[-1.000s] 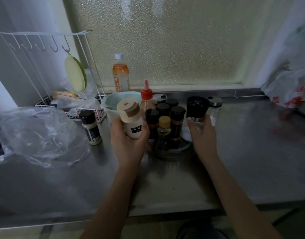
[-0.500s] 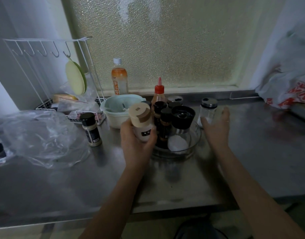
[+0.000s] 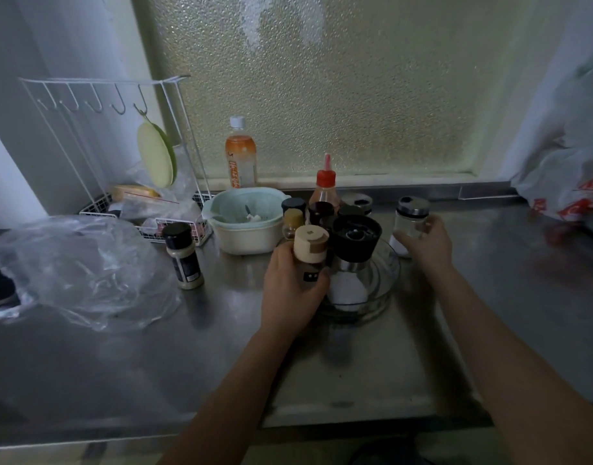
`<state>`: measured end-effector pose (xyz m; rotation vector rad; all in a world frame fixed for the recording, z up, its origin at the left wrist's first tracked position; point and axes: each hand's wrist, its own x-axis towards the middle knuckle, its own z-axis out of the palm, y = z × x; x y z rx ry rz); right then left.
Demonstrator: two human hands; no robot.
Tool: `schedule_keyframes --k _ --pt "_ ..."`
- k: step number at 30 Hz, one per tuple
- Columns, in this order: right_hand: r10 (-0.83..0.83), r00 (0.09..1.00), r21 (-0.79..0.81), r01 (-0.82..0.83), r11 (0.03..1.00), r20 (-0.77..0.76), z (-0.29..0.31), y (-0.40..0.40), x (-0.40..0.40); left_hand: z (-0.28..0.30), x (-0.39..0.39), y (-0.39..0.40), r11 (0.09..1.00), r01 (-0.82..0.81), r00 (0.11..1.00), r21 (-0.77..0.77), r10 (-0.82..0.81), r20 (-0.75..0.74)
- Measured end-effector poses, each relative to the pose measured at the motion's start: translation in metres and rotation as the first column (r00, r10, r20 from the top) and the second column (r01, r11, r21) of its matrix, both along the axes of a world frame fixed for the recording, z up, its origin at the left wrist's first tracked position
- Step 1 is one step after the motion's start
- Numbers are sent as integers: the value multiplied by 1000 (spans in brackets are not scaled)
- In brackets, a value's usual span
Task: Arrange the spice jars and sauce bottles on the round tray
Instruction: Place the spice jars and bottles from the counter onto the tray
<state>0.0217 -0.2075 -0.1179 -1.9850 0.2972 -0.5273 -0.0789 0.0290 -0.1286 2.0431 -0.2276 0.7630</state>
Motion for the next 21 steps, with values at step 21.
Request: schedule_keyframes --k 21 --pt "101 969 20 -109 994 226 -4 61 -96 10 11 46 694 -622 730 -362 681 51"
